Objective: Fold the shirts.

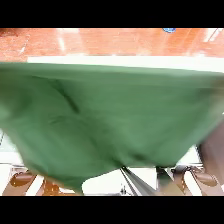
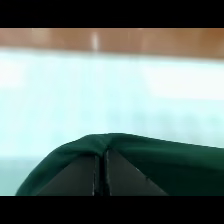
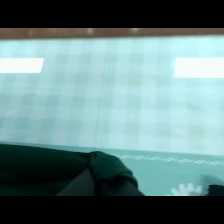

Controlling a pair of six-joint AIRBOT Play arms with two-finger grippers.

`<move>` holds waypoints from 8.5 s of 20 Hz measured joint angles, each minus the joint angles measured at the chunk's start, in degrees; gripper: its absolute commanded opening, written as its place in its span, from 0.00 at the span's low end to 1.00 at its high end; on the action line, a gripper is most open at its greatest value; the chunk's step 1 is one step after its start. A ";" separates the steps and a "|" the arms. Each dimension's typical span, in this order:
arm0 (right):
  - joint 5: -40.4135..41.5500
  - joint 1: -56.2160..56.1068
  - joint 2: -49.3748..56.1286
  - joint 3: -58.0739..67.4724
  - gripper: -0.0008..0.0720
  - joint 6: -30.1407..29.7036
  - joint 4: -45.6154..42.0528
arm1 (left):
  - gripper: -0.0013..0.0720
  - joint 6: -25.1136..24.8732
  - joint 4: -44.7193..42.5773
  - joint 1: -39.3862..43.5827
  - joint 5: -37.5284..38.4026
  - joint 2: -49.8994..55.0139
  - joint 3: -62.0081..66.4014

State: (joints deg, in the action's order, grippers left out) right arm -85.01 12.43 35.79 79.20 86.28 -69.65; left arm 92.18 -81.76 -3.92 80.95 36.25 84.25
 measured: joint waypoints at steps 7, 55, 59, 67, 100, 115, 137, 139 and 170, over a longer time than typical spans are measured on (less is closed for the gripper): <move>19.45 0.00 21.53 -13.92 0.06 -7.58 10.36 | 0.04 -1.18 4.42 1.14 -15.98 25.53 -10.78; 20.92 8.17 14.93 -48.24 0.58 -12.35 23.87 | 0.71 -8.57 16.57 -22.25 -3.89 28.00 -57.20; 22.18 8.81 14.40 -48.94 0.58 -12.57 25.46 | 0.38 -9.81 20.59 -19.61 -5.75 27.63 -61.31; 13.44 26.01 14.27 -51.47 0.58 -8.41 12.31 | 0.04 -14.40 26.10 -17.20 -11.10 27.45 -63.10; 12.15 16.59 32.89 -43.52 0.06 -18.73 25.99 | 0.04 -17.14 39.54 -17.09 -14.64 27.04 -50.88; 25.42 6.69 49.99 -17.55 0.06 -13.62 28.74 | 0.04 -8.20 41.70 -8.39 -17.59 57.77 -14.10; 31.82 9.88 53.64 -22.05 0.58 -9.81 26.67 | 0.71 -23.91 39.34 2.08 -33.57 21.77 -35.32; 32.02 9.11 55.52 -21.57 0.58 -10.95 29.66 | 0.71 -24.20 39.41 3.17 -34.60 21.03 -36.65; 8.94 1.77 -9.29 -29.73 0.06 -2.40 22.77 | 0.04 -12.63 39.69 45.99 -25.46 65.88 0.02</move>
State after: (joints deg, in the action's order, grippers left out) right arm -76.07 14.20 26.50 49.47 83.88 -46.87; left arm 79.55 -42.06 42.06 55.48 102.13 84.27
